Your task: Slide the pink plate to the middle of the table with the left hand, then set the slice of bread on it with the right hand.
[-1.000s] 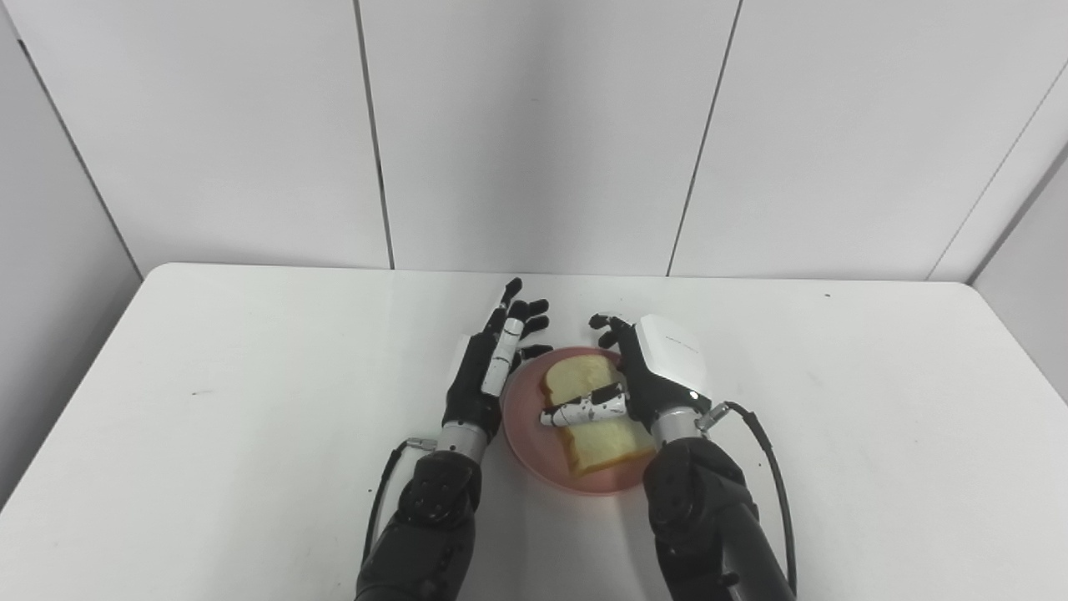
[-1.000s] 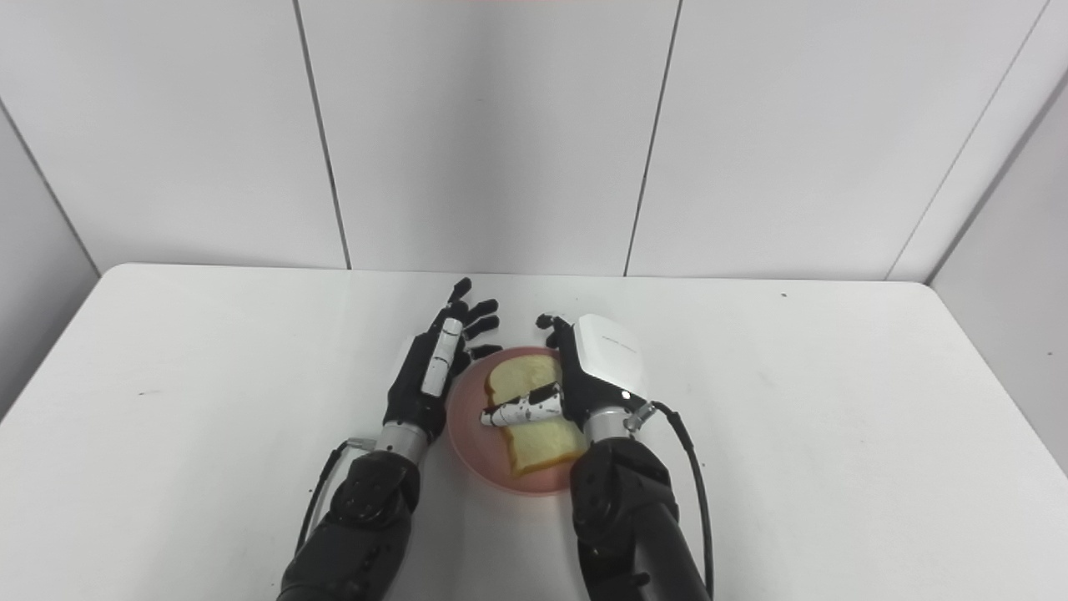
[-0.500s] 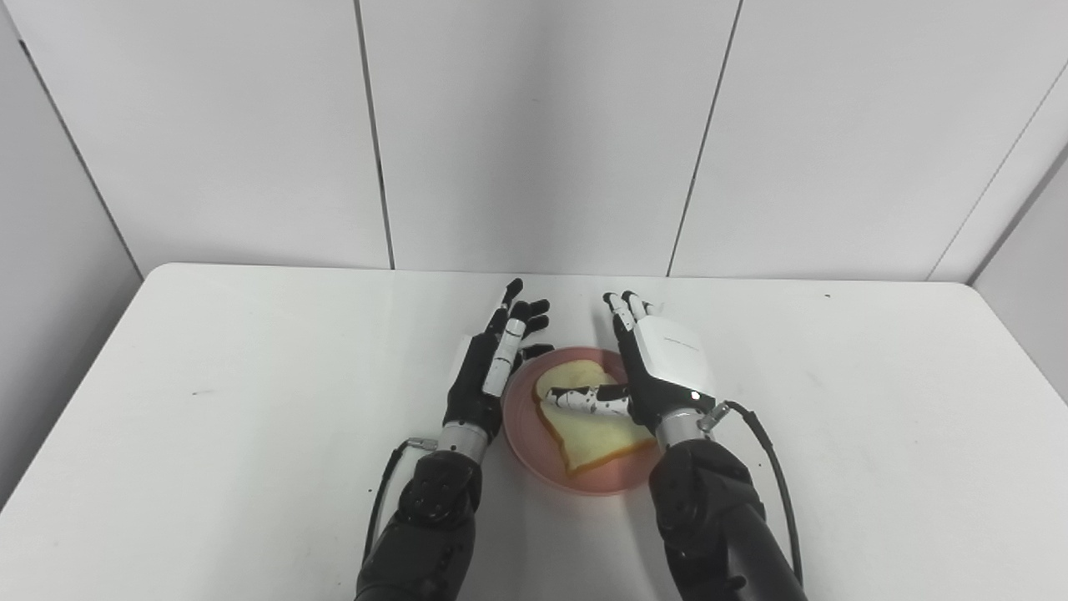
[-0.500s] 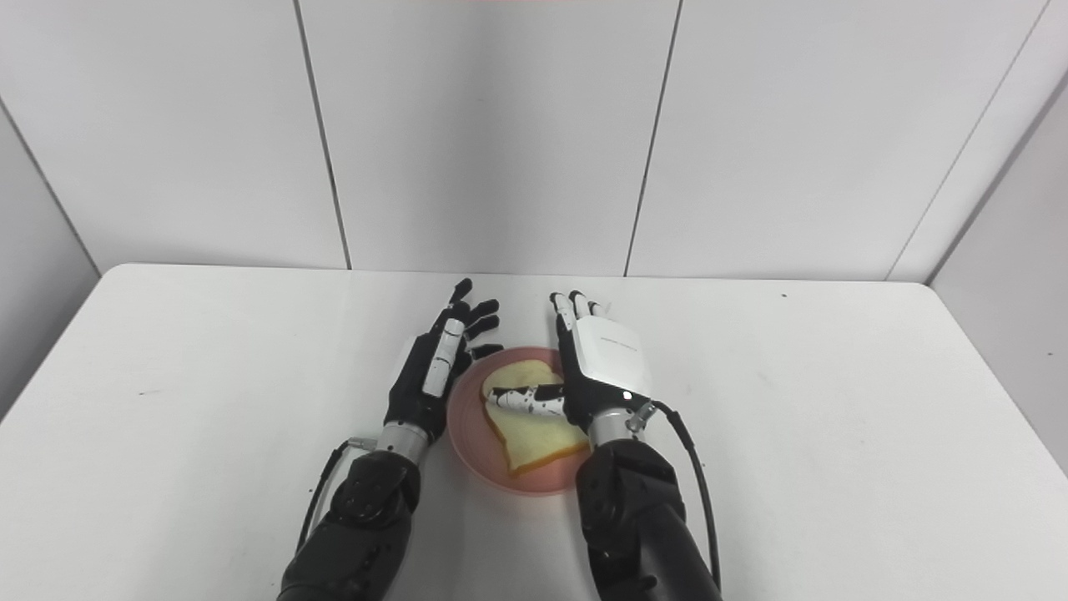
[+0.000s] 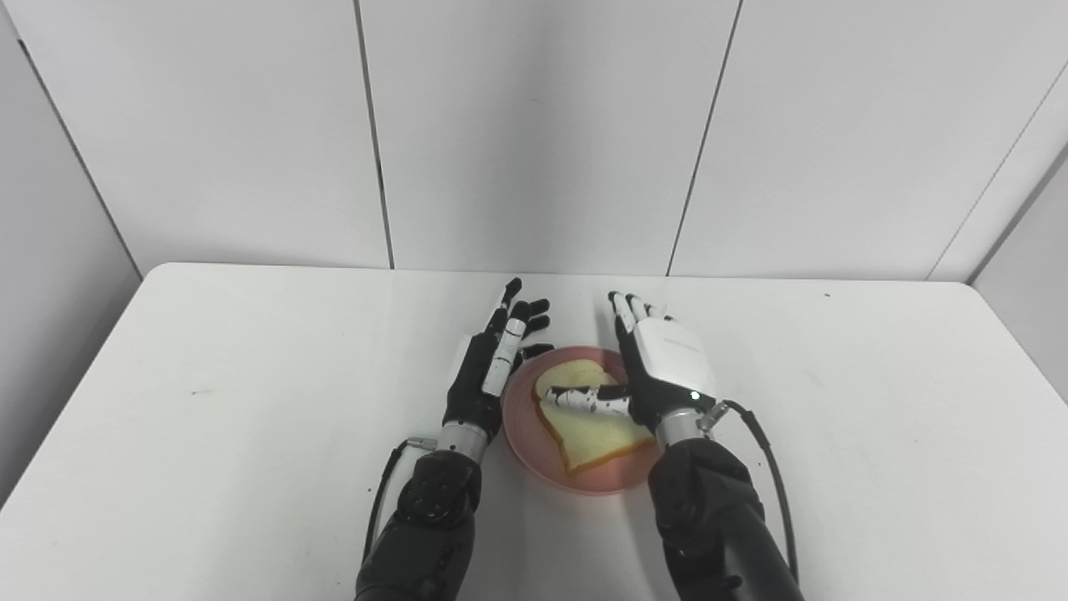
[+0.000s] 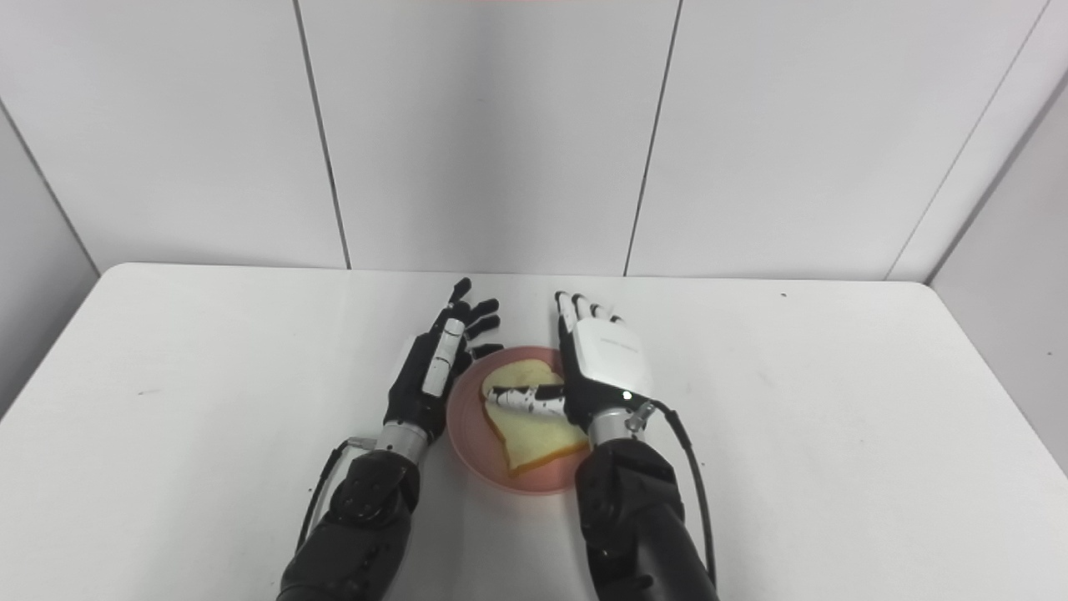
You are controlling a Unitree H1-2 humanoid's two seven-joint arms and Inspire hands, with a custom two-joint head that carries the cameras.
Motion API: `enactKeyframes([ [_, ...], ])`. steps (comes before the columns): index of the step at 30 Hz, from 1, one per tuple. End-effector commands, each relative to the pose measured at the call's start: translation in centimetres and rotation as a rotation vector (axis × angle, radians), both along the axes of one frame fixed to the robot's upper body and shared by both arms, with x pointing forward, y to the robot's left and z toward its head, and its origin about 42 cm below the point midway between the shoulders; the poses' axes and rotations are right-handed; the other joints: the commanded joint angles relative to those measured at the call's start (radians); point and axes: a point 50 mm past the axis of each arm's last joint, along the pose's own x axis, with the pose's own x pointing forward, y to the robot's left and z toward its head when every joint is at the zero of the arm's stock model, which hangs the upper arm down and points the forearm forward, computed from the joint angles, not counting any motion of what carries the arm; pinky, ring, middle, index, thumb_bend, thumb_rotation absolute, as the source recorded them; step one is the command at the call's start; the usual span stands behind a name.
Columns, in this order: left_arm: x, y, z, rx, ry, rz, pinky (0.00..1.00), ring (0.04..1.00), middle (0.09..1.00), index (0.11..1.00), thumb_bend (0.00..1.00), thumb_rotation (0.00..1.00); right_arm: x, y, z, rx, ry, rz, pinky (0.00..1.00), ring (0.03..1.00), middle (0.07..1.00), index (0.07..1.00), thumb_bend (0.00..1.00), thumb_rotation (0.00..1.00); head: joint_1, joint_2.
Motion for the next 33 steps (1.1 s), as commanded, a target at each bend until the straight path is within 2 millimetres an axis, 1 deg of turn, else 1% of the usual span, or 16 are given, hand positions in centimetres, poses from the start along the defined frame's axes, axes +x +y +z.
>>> enactKeyframes([
  [1,-1.3,0.6,-1.8,-0.027,0.029,0.044,0.67,0.842,0.849,0.947,0.78,0.9,0.7,-1.1,1.5,0.146,-0.148,0.064,0.8,0.902,0.933,0.902,0.85,0.64,0.001,0.001],
  [3,-1.5,0.7,-1.2,-0.012,-0.003,0.101,0.71,0.849,0.849,0.93,0.81,0.91,1.4,-2.6,1.0,0.279,-0.196,0.115,0.75,0.857,0.892,0.868,0.81,0.73,0.001,0.001],
  [4,-1.7,0.8,-0.8,-0.012,-0.03,0.131,0.72,0.85,0.849,0.927,0.82,0.91,1.8,-3.6,0.5,0.365,-0.216,0.136,0.74,0.85,0.886,0.863,0.81,0.75,0.001,0.002],
  [5,-1.9,0.8,-0.6,-0.014,-0.049,0.152,0.77,0.873,0.863,0.926,0.8,0.92,2.1,-4.2,0.0,0.426,-0.233,0.147,0.73,0.83,0.862,0.84,0.79,0.79,0.001,0.002],
  [6,-2.1,0.8,-0.3,-0.014,-0.071,0.178,0.8,0.885,0.871,0.925,0.79,0.92,2.3,-5.0,-0.5,0.515,-0.241,0.141,0.73,0.82,0.849,0.828,0.78,0.81,0.001,0.004],
  [7,-2.3,0.9,-0.1,-0.013,-0.086,0.196,0.85,0.909,0.889,0.92,0.78,0.94,2.4,-5.4,-1.0,0.577,-0.249,0.136,0.73,0.8,0.829,0.816,0.77,0.84,0.0,0.005],
  [9,-2.6,0.9,0.5,-0.014,-0.117,0.231,0.93,0.94,0.913,0.917,0.78,0.96,2.5,-6.4,-1.9,0.781,-0.262,0.121,0.73,0.786,0.824,0.811,0.78,0.86,-0.002,0.006],
  [11,-2.9,1.1,1.0,-0.016,-0.139,0.249,0.99,0.983,0.96,0.933,0.77,0.99,2.6,-7.0,-2.7,0.945,-0.272,0.102,0.73,0.78,0.817,0.798,0.82,0.9,-0.005,0.006],
  [15,-3.3,1.7,1.8,-0.006,-0.152,0.274,1.0,0.998,0.98,0.944,0.81,1.0,2.7,-7.7,-3.7,1.153,-0.266,0.058,0.73,0.77,0.801,0.773,0.85,0.89,-0.019,0.011],
  [17,-3.6,2.3,2.2,-0.003,-0.151,0.281,1.0,1.0,0.984,0.948,0.83,1.0,2.7,-8.0,-4.1,1.199,-0.249,0.038,0.73,0.768,0.8,0.778,0.85,0.9,-0.028,0.013],
  [18,-3.8,2.5,2.3,-0.002,-0.15,0.283,1.0,1.0,0.99,0.954,0.81,1.0,2.7,-8.1,-4.3,1.209,-0.239,0.031,0.74,0.777,0.807,0.791,0.86,0.95,-0.028,0.013],
  [21,-4.3,3.6,2.7,-0.005,-0.128,0.288,1.0,1.0,0.994,0.966,0.78,1.0,2.7,-8.3,-5.0,1.202,-0.216,0.032,0.73,0.769,0.8,0.789,0.87,0.99,-0.034,0.023],
  [24,-4.7,4.6,3.1,-0.01,-0.104,0.293,1.0,1.0,0.994,0.973,0.81,1.0,2.6,-8.7,-5.8,1.178,-0.191,0.056,0.76,0.78,0.812,0.806,0.89,1.0,-0.021,0.036],
  [26,-4.8,4.9,3.3,-0.011,-0.089,0.293,1.0,1.0,0.994,0.977,0.82,1.0,2.5,-9.0,-6.0,1.171,-0.188,0.056,0.76,0.781,0.813,0.808,0.91,1.0,-0.007,0.044],
  [30,-5.1,5.9,3.7,-0.014,-0.065,0.29,1.0,1.0,0.981,0.966,0.86,1.0,2.1,-9.3,-6.8,1.184,-0.199,0.051,0.78,0.791,0.816,0.805,0.94,1.0,-0.005,0.049],
  [33,-5.4,6.5,3.8,-0.033,-0.051,0.303,1.0,0.983,0.966,0.947,0.9,0.97,1.8,-9.2,-7.2,1.215,-0.203,0.039,0.78,0.798,0.819,0.798,0.96,1.0,-0.008,0.053],
])
